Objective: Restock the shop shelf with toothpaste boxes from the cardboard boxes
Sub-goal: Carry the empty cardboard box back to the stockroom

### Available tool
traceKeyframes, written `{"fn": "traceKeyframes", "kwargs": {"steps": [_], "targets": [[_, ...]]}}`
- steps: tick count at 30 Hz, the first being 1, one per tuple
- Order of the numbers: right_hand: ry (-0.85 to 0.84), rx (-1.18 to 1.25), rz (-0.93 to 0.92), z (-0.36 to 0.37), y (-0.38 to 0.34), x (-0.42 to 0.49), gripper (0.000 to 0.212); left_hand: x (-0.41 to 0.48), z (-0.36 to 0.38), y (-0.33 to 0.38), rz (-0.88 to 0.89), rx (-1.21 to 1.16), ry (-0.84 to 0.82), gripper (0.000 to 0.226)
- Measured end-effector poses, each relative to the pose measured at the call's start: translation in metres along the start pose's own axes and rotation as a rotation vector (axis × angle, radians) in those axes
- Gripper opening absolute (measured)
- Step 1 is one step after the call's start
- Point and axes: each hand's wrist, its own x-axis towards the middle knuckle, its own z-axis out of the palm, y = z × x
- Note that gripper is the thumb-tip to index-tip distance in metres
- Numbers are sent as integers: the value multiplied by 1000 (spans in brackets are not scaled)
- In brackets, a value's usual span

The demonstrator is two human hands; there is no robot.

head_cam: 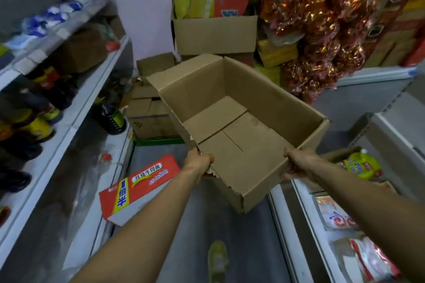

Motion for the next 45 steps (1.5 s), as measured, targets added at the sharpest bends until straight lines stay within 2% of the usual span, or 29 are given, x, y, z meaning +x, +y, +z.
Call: {"fn": "traceKeyframes", "kwargs": {"steps": [5,9,13,17,22,25,26,30,35,38,45], "targets": [[1,52,109,40,-34,109,24,126,14,17,-21,77,-37,30],[21,82,118,66,-36,172,26,189,20,14,-105,122,-86,22],[9,87,167,88,-34,234,24,257,32,-2,-173,208,-131,41],[1,73,206,101,-24,287,34,301,50,-20,-230,206,-130,41],[2,73,269,112,-7,323,35,323,68,-47,-275,186,-110,50],[-6,76,310,116,9,331,27,334,73,-72,-325,124,-95,85],[-10,98,312,117,14,333,26,338,73,-80,-342,112,-102,87],[3,157,285,121,19,335,38,344,72,-87,-320,90,-109,78],[25,194,232,126,12,353,28,359,75,-81,-230,87,-57,67],[36,199,214,133,12,371,36,372,78,-78,-207,107,-38,65],[25,120,301,147,19,393,45,397,85,-88,-242,171,-10,65]]}}
